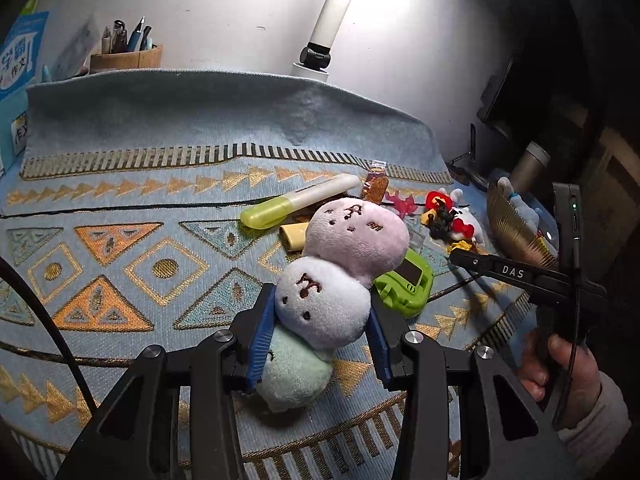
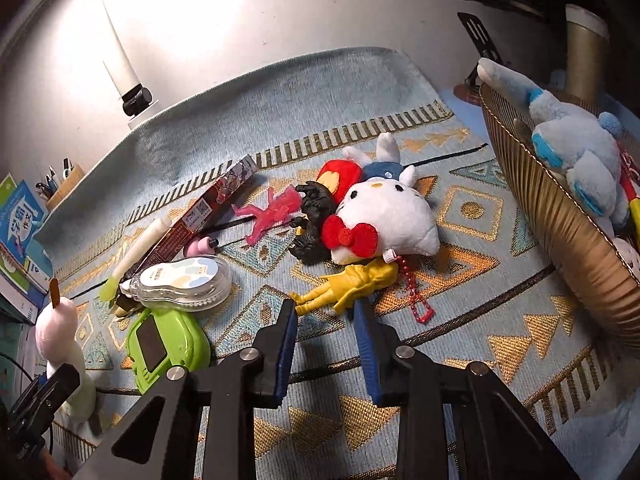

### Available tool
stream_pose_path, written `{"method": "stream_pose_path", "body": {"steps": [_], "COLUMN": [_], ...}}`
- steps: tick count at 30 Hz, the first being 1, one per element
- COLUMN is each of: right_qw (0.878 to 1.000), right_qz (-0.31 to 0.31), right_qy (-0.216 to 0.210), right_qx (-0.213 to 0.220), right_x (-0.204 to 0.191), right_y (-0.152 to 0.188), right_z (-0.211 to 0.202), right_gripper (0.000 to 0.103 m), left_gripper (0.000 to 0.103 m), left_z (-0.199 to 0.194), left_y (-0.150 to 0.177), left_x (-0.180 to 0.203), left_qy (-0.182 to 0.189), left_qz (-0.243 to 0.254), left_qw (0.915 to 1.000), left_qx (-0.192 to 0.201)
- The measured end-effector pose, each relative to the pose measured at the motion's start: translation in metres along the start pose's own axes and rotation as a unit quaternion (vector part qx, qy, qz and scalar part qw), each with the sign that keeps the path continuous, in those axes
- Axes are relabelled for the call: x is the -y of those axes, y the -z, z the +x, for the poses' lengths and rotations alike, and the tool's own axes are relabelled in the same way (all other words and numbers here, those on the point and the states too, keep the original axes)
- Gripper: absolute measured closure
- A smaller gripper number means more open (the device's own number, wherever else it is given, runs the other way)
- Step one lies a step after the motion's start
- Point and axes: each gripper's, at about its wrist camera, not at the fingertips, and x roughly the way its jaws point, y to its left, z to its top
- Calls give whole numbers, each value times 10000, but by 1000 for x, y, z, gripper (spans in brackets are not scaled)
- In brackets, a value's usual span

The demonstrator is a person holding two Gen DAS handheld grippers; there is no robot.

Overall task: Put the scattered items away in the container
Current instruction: 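Grasp the yellow figure with the right tool while the left tool holds the plush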

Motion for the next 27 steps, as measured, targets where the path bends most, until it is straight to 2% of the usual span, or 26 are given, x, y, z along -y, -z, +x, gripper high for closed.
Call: {"method": "stream_pose_path", "body": {"steps": [4, 6, 11, 13, 15, 17, 18, 19, 23, 25, 27], "right_qw": [9993, 9989, 9977, 9983, 9987, 9970, 9955, 9956, 9989, 9991, 9990], "right_qz": [134, 151, 157, 146, 297, 512, 590, 631, 465, 401, 357], "right_qy": [-334, -441, -604, -530, -419, -496, -655, -625, 44, 127, 151], "right_qx": [54, 109, 281, 213, 36, -310, -342, -285, 62, 5, -232], "right_x": [2, 3, 9, 13, 18, 23, 26, 26, 22, 20, 15], "right_y": [5, 9, 21, 27, 28, 28, 29, 29, 26, 20, 15], "right_z": [-6, -13, -40, -48, -43, -34, -33, -35, -41, -34, -19], "right_gripper": [83, 97, 97, 97, 93, 63, 59, 56, 55, 55, 54], "left_gripper": [64, 64, 64, 64, 64, 64, 64, 64, 64, 64, 64], "left_z": [0, 1, 2, 3, 4, 4, 4, 4, 4, 4, 5], "left_y": [1, 0, 0, 0, 1, 1, 1, 1, 1, 1, 0], "left_x": [0, 0, 2, 4, 6, 7, 6, 6, 6, 6, 5], "left_qy": [-10, -1, -29, -67, -103, -108, -95, -85, -80, -73, -58], "left_qz": [2, 20, 69, 133, 199, 221, 213, 200, 211, 230, 228], "left_qw": [10000, 10000, 10000, 9999, 9997, 9997, 9997, 9998, 9997, 9997, 9997], "left_qx": [18, 16, 4, -5, -17, -20, -22, -21, -35, -47, -55]}}
